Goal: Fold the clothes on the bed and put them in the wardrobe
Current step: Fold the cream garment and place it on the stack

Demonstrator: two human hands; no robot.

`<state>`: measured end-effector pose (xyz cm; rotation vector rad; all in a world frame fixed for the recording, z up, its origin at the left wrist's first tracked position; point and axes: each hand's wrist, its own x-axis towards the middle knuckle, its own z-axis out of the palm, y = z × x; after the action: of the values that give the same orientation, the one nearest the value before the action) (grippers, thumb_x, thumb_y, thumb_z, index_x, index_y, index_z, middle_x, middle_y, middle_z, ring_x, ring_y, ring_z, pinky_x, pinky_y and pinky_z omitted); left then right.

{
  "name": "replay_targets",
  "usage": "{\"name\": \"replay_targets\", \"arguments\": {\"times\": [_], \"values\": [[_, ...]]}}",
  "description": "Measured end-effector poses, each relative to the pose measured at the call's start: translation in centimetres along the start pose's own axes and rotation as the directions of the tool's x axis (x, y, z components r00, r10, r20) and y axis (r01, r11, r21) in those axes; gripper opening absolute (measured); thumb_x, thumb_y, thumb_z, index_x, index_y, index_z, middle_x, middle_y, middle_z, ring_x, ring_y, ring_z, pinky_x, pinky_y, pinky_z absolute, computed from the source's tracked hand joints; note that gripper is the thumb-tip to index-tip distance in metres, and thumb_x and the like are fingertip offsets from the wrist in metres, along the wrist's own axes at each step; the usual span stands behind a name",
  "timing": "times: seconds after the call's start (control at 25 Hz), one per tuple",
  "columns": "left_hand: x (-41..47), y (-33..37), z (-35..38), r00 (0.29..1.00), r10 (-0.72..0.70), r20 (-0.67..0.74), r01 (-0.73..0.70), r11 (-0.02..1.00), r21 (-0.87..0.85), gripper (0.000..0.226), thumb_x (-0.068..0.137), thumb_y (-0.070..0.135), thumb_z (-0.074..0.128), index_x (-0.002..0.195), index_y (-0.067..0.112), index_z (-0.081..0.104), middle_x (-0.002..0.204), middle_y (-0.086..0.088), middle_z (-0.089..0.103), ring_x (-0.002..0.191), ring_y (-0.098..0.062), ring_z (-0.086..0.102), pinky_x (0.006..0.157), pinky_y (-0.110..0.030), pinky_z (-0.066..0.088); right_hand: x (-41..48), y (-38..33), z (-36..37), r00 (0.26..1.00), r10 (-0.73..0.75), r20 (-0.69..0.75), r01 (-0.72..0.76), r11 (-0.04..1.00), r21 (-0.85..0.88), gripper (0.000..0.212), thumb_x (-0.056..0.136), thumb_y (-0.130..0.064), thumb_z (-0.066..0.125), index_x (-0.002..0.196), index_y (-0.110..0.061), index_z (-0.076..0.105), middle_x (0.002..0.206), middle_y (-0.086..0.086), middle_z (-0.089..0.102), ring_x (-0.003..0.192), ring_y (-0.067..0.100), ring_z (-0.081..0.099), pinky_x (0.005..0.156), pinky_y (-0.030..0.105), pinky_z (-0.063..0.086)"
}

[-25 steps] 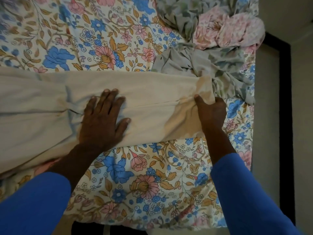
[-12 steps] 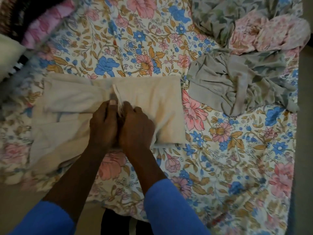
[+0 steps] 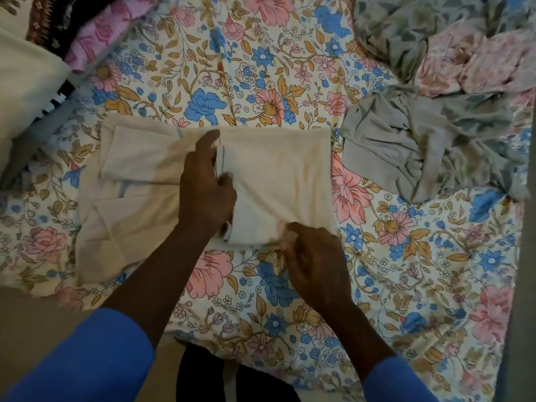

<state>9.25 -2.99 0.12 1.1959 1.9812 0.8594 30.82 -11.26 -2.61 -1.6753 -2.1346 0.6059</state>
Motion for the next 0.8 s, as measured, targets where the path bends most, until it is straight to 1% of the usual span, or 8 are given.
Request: {"name": "replay_targets", "arguments": {"times": [0.08,0.16,0.24,0.32,0.48,0.6,0.72,0.8], "values": [[-0.7,0.9,-0.3,0.991,0.09,-0.102,-0.072,0.983,0.171,0.066,0.091,0.01,0.07,0.15,0.024,0.043,0.145,-0.008,0.046,0.131,-0.023,0.049,0.103,-0.029,0.043,-0.3,0.3,0.0,0.97,0.179,-0.162,-0.169,0.983,0.072,0.024,0.102,-0.034,0.057,0.122,-0.02,0.059,0.091,-0.007,0.059,0.085,0.014,0.056,0.077,0.046,0.05],[-3.4,1.0,-0.1,0.97,0.244,0.007,-0.227,0.89,0.395,0.056,0.088,0.021,0.069,0.14,0.026,0.05,0.144,-0.005,0.045,0.13,-0.023,0.047,0.102,-0.038,0.043,0.5,-0.1,-0.3,0.881,0.369,-0.297,-0.373,0.927,0.045,0.034,0.099,-0.037,0.061,0.126,-0.017,0.057,0.11,0.001,0.058,0.102,0.018,0.054,0.085,0.045,0.051],[-6.5,-0.2,0.1,0.927,0.276,0.253,-0.372,0.75,0.547,0.045,0.087,0.028,0.067,0.132,0.028,0.058,0.138,-0.002,0.049,0.125,-0.023,0.05,0.099,-0.043,0.044,2.3,-0.3,-0.8,0.792,0.574,-0.206,-0.568,0.818,0.095,0.059,0.094,-0.049,0.066,0.14,-0.017,0.047,0.128,0.008,0.052,0.118,0.022,0.049,0.092,0.045,0.052],[-8.0,-2.0,0.1,0.912,0.21,0.352,-0.38,0.755,0.535,0.04,0.088,0.027,0.066,0.128,0.024,0.064,0.132,-0.002,0.054,0.117,-0.024,0.054,0.094,-0.044,0.048,4.2,0.1,-1.5,0.729,0.683,-0.043,-0.666,0.722,0.185,0.071,0.089,-0.057,0.07,0.143,-0.02,0.043,0.133,0.007,0.056,0.12,0.024,0.055,0.094,0.045,0.054],[-7.3,-3.4,-0.9,0.943,0.188,0.276,-0.251,0.944,0.213,0.029,0.096,0.034,0.062,0.12,0.022,0.072,0.119,0.007,0.065,0.104,-0.012,0.061,0.09,-0.028,0.05,7.8,0.0,-4.5,0.69,0.707,0.154,-0.692,0.581,0.429,0.056,0.087,-0.029,0.08,0.137,-0.015,0.06,0.124,0.006,0.071,0.097,0.02,0.069,0.089,0.046,0.06],[-5.6,-2.3,-3.0,0.984,-0.065,0.163,0.076,0.995,-0.066,0.015,0.101,0.032,0.064,0.112,0.03,0.075,0.107,0.011,0.074,0.091,0.002,0.065,0.081,-0.015,0.048,9.1,-3.6,-6.3,0.753,0.627,0.197,-0.594,0.521,0.613,0.042,0.088,-0.012,0.077,0.129,-0.021,0.069,0.096,-0.007,0.075,0.085,0.013,0.073,0.081,0.038,0.062],[-3.5,-1.7,-8.3,0.931,-0.297,0.211,0.363,0.815,-0.452,0.032,0.102,0.045,0.054,0.115,0.024,0.074,0.115,0.002,0.077,0.103,-0.013,0.071,0.083,-0.033,0.05,9.9,-11.7,-4.6,0.87,0.466,0.162,-0.449,0.611,0.653,0.043,0.087,-0.01,0.074,0.122,-0.035,0.07,0.074,-0.017,0.07,0.068,0.001,0.07,0.065,0.024,0.06],[-2.0,-2.1,-11.7,0.886,-0.341,0.315,0.462,0.705,-0.538,0.054,0.093,0.064,0.048,0.122,0.025,0.071,0.116,0.006,0.076,0.103,-0.016,0.074,0.081,-0.035,0.054,9.8,-17.2,-1.2,0.933,0.339,0.122,-0.34,0.714,0.612,0.033,0.086,-0.017,0.071,0.114,-0.035,0.071,0.077,-0.017,0.071,0.07,-0.002,0.069,0.064,0.023,0.059]]}}
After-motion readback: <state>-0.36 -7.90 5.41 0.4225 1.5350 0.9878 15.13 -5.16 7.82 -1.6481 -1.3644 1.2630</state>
